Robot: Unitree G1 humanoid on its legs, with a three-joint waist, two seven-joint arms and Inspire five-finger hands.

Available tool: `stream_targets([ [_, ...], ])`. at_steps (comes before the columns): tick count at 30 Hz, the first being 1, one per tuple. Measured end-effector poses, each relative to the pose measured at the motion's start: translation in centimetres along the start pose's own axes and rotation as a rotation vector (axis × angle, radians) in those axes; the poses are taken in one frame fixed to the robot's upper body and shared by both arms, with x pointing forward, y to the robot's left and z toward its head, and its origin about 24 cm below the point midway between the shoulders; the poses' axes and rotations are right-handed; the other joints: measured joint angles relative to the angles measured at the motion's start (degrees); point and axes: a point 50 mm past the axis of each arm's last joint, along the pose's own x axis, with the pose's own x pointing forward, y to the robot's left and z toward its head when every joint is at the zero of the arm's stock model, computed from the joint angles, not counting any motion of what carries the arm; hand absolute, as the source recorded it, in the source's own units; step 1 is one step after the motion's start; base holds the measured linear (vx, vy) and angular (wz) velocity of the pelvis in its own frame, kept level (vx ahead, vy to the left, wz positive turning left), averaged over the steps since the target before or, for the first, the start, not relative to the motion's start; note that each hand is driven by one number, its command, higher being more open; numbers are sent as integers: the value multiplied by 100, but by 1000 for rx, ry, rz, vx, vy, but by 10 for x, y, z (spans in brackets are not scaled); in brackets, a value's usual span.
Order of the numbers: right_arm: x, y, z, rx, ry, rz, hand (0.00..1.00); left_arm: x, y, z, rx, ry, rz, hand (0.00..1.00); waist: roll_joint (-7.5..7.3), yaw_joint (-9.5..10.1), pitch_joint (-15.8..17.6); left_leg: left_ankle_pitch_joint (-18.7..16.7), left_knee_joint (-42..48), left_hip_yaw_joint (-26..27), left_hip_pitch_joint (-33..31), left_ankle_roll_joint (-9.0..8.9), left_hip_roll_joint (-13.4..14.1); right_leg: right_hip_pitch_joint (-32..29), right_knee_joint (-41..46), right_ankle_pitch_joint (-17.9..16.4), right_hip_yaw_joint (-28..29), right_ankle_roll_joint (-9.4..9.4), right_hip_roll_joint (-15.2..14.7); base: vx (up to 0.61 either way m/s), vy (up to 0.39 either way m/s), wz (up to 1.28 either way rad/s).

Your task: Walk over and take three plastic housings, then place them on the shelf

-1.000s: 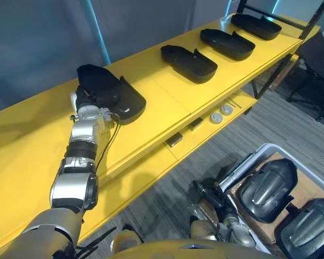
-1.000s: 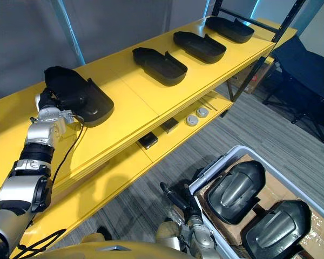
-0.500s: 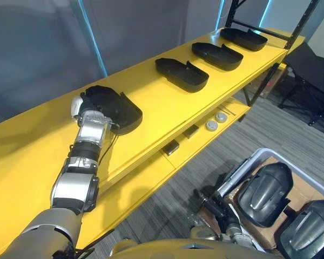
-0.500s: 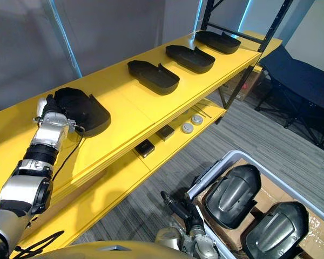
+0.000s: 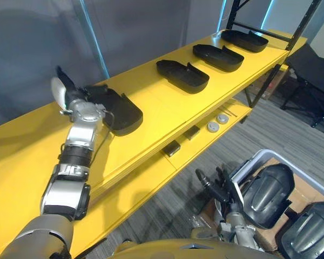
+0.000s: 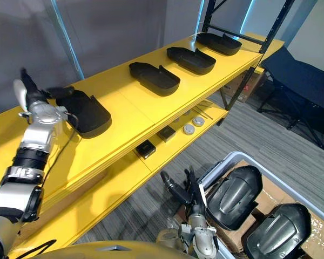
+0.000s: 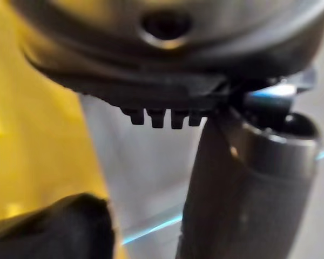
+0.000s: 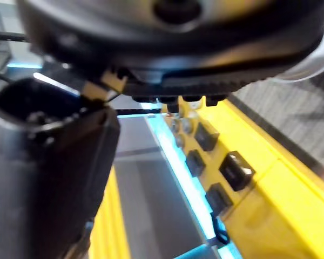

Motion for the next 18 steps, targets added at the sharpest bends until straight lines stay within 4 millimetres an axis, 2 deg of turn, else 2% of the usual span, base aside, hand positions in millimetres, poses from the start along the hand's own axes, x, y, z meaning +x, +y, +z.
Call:
stream_targets([
  [2,1,2,10,-17,-56,-9,100,3,12,22,-57,-124,53,100,-42,15,-68,11,-6,-45,-31,-3,-7,2,-2,-7,-47,-12,-4,22,-10,10],
  [5,-1,4,17,-44,-93,-21,100,0,18,39,-128,-220,66,100,-57,36,-128,27,-6,-121,-75,3,-18,12,6,-8,-130,-13,-9,17,-11,14],
  [7,-5,6,27,-53,-139,-33,100,-8,20,60,-217,-319,58,100,-43,138,-147,28,-12,-134,-76,4,-26,17,8,-10,-142,-18,-14,4,-3,4],
  [11,-6,9,50,-24,-241,-43,100,-30,31,83,-361,-465,8,100,33,124,-206,70,-112,-188,-68,27,-84,37,8,-20,-220,-34,-43,-11,0,9],
  [14,-9,9,77,2,-358,-59,100,-47,41,69,-423,-486,-50,100,193,121,-316,157,-268,-215,-21,25,-112,50,9,-34,-282,-53,-42,-7,-9,7],
  [15,-11,8,89,-4,-414,-66,100,-55,47,57,-453,-472,-68,100,240,139,-345,210,-357,-227,29,21,-116,76,11,-49,-309,-70,-30,-12,-23,12],
  [18,-14,3,116,-11,-536,-88,100,-81,61,31,-520,-442,-82,100,252,193,-363,291,-461,-351,29,41,-113,101,74,-124,-472,-92,-11,-23,-32,22],
])
